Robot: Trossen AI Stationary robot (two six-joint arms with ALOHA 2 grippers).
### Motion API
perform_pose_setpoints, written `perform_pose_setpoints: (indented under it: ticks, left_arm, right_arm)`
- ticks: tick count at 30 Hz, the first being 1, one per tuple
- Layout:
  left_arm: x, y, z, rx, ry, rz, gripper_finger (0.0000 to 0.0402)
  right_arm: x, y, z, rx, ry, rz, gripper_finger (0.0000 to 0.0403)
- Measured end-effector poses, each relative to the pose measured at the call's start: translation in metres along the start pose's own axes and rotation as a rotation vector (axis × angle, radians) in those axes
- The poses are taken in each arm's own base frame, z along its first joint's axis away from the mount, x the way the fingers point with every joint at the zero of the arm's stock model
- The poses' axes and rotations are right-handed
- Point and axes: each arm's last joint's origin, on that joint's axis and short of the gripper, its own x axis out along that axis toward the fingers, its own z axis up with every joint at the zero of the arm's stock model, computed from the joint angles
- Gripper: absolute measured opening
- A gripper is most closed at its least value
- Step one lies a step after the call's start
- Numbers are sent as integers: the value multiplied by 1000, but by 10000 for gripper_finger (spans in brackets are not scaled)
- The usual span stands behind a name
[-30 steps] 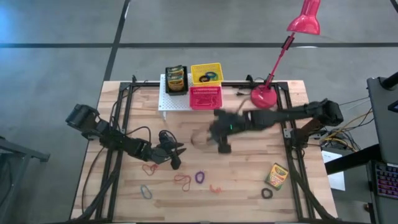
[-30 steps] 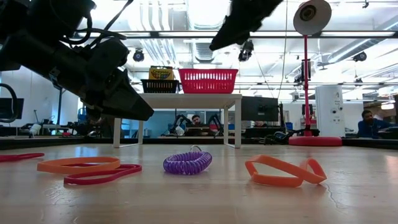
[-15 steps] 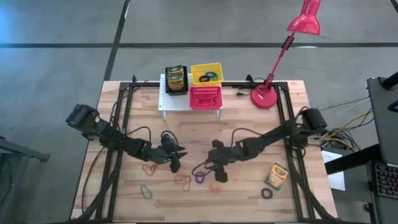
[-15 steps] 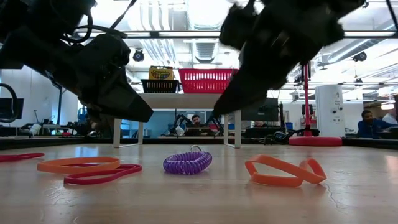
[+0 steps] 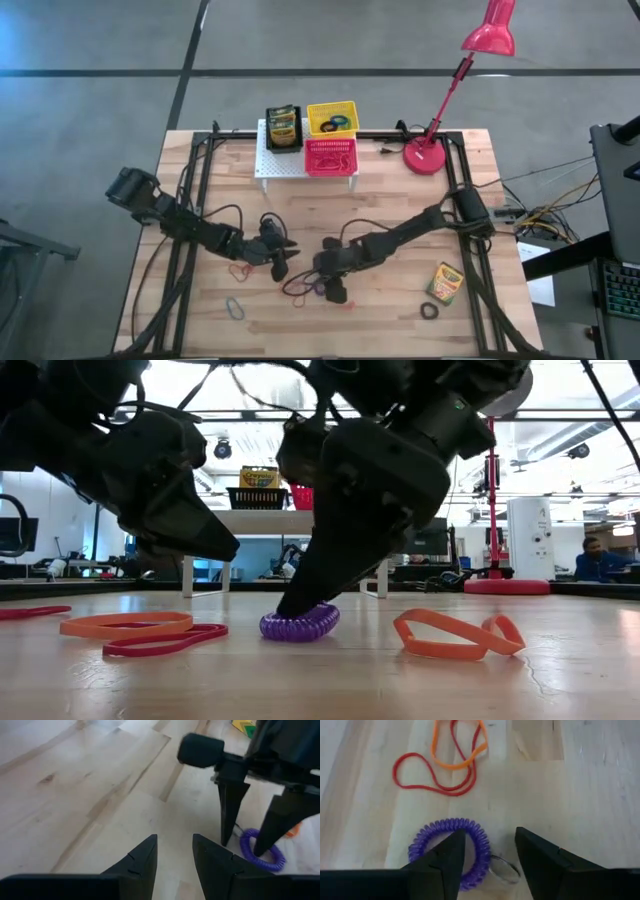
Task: Pick & Place Office Desk Supplies
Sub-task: Put the violet spring keychain into the yellow bin on the shelf
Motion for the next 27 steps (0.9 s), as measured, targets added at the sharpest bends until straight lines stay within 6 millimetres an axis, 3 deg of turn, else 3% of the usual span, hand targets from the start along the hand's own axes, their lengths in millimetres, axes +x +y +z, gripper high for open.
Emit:
perform_pose_setpoints:
  ticks: [7,17,22,27]
  left_arm:
    - [-2,-4,-3,32,17,-32,131]
    - [-2,-4,-3,175,20,-44,131]
    - [0,-3,2,235,-12,-48,131]
    - [2,-3,10,245,-59,-92,131]
  right_arm:
    - [-2,10,3,-35,70,-19,120]
    - [-5,28,-12,-68,78,-39,19]
    - [-10,29,-21,-50,-143,-9,23]
    - [-36,25,-6,-18,-525,72,23]
